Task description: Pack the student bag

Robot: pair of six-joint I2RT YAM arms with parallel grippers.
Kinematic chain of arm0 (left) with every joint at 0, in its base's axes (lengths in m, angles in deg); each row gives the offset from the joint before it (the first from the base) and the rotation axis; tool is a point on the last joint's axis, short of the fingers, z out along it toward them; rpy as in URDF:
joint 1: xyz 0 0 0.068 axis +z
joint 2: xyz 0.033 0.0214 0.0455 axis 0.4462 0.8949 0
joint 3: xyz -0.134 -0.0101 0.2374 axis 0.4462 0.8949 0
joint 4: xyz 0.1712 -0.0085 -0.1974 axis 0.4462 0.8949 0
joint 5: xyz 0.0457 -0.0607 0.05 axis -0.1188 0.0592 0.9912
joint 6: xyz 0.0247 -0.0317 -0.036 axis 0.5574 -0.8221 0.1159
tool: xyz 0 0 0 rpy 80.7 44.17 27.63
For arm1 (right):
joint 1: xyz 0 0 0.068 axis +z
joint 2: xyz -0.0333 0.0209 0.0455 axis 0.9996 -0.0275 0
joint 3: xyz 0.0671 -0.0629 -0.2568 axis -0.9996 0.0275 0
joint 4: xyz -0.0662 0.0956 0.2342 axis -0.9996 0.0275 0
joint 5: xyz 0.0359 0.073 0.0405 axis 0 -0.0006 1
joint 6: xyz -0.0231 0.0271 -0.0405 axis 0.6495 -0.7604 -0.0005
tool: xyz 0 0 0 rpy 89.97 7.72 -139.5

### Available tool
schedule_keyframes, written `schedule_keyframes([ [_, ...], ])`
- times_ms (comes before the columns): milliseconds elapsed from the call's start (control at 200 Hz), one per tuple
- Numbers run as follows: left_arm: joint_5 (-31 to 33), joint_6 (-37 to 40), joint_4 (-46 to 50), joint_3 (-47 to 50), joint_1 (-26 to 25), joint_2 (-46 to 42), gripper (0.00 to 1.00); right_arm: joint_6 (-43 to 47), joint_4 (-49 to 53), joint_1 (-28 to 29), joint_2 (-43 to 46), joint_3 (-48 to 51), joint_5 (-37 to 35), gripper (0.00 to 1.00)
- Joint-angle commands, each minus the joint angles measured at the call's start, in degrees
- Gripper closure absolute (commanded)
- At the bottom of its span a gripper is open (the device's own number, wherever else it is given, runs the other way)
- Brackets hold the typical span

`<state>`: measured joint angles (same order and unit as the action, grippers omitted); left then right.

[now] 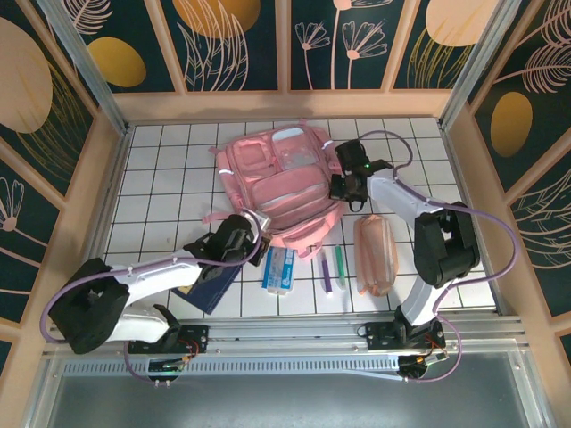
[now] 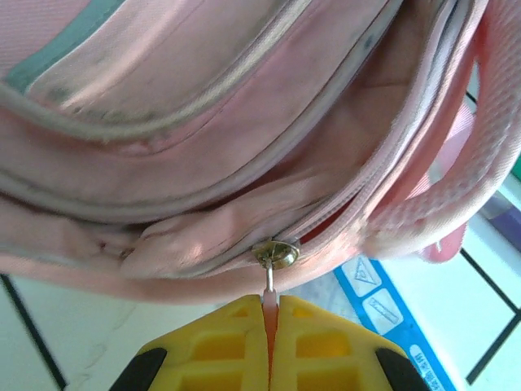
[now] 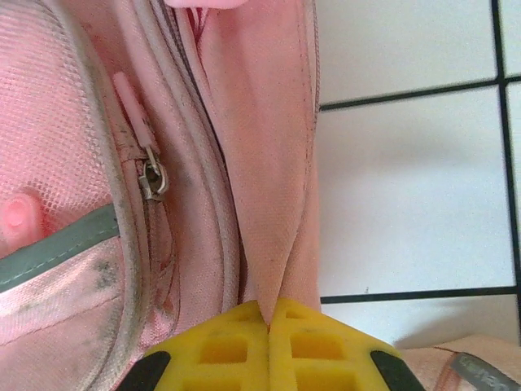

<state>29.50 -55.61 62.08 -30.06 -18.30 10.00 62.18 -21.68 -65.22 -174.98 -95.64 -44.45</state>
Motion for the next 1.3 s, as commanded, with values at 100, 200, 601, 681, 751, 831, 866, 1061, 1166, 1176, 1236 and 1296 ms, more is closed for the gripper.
schedule_keyframes([
  [100, 16.8, 2.1, -10.9, 10.9, 1.0, -9.9, 1.00, 9.9, 7.3, -5.8, 3.5, -5.5, 1.0, 1.00],
  [200, 23.4, -1.7, -15.3, 15.5, 4.4, -14.0, 1.00, 14.8, 8.5, -7.8, 3.3, -6.1, 4.5, 1.00],
  [601, 2.5, 5.8, -14.2, 8.5, 9.8, -8.8, 1.00, 15.8, 5.9, -6.0, 4.0, -4.4, 14.3, 0.64],
  [681, 0.7, 7.7, -11.7, 6.3, 9.9, -8.3, 1.00, 18.5, 4.5, -2.5, 6.3, -3.1, 12.4, 0.61],
  [751, -1.6, 9.6, -10.8, 4.8, 9.9, -8.4, 1.00, 20.5, 3.9, 0.4, 8.3, -2.1, 9.9, 0.59],
  [831, -5.9, 10.8, -9.2, 2.2, 9.8, -7.1, 1.00, 22.7, 2.7, 3.4, 10.2, -0.5, 11.5, 0.58],
  [866, -7.8, 11.1, -8.8, 1.2, 9.8, -6.3, 1.00, 25.4, 1.4, 5.2, 11.4, 1.1, 13.5, 0.58],
  [1061, -12.8, 11.4, -10.4, -0.7, 9.8, -4.1, 1.00, 61.9, -2.9, 13.1, 22.2, 13.8, 37.5, 0.57],
  [1166, -16.3, 13.1, -10.8, -1.0, 9.8, -3.0, 1.00, 70.1, -5.4, 13.4, 24.1, 16.2, 43.8, 0.55],
  [1176, -16.7, 13.5, -10.8, -1.0, 9.9, -3.0, 1.00, 70.9, -5.3, 13.4, 23.9, 16.1, 43.9, 0.55],
  [1236, -19.9, 16.0, -11.6, -0.4, 9.9, -2.8, 1.00, 73.8, -4.6, 13.5, 21.9, 15.1, 43.6, 0.56],
  [1296, -21.8, 18.0, -12.8, 0.7, 9.8, -3.3, 1.00, 76.9, -2.9, 13.5, 18.8, 13.4, 42.0, 0.60],
])
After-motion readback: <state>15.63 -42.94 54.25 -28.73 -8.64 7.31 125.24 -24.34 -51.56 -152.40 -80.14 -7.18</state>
